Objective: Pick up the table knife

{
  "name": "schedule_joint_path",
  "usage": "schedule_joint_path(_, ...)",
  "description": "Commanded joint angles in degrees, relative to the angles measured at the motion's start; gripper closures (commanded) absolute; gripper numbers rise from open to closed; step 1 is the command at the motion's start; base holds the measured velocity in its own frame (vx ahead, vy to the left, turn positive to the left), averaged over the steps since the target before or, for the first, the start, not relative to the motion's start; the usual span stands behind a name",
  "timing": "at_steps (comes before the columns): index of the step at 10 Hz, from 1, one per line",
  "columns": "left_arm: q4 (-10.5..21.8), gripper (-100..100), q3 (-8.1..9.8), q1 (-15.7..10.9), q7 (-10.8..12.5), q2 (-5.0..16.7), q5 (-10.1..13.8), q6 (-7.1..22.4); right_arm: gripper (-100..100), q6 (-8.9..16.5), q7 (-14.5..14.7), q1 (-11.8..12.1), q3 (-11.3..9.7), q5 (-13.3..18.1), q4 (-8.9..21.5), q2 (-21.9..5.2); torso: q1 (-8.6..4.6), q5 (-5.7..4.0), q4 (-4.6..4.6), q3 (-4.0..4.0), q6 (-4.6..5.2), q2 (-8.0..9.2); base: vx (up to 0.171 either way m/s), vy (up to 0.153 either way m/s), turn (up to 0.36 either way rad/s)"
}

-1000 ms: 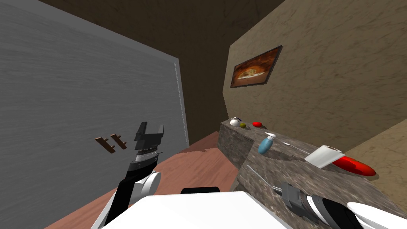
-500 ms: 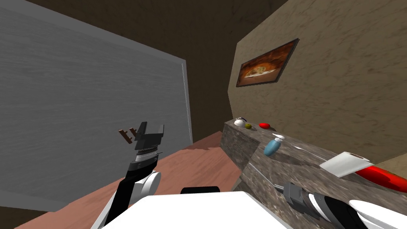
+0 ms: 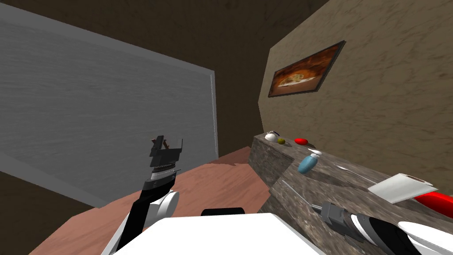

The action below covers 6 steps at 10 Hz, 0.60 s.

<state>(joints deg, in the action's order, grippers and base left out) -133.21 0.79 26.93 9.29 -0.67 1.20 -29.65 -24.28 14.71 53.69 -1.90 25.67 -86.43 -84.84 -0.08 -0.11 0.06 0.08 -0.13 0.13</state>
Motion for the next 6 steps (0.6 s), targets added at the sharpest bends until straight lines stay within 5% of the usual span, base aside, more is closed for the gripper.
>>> schedule_joint_path(1,0.00,0,0.00,0.00,0.00,0.00,0.00,0.00,100,-0.96,-0.63,-1.12,-0.44,0.03,1.68,0.09,0.00,0.00,0.00,0.00,0.00,0.00,-0.078,0.034,0.107)
schedule_joint_path(4,0.00,0,0.00,0.00,0.00,0.00,0.00,0.00,100,-4.13,-3.45,-3.48,-0.57,-0.40,7.23,0.11,-0.05,-0.01,0.02,0.04,-0.02,0.07,-0.121,0.048,0.209)
schedule_joint_path(5,0.00,0,0.00,0.00,0.00,0.00,0.00,0.00,100,-3.28,-2.65,-2.84,-0.48,-0.29,5.98,0.17,0.08,0.01,0.04,0.10,0.00,0.17,-0.064,0.036,0.047)
schedule_joint_path(6,0.00,0,0.01,0.01,0.00,0.00,0.00,0.00,0,-3.50,-2.85,-2.90,-0.40,-0.32,6.14,0.14,-0.01,0.01,0.02,0.03,0.10,0.02,-0.009,0.006,-0.011)
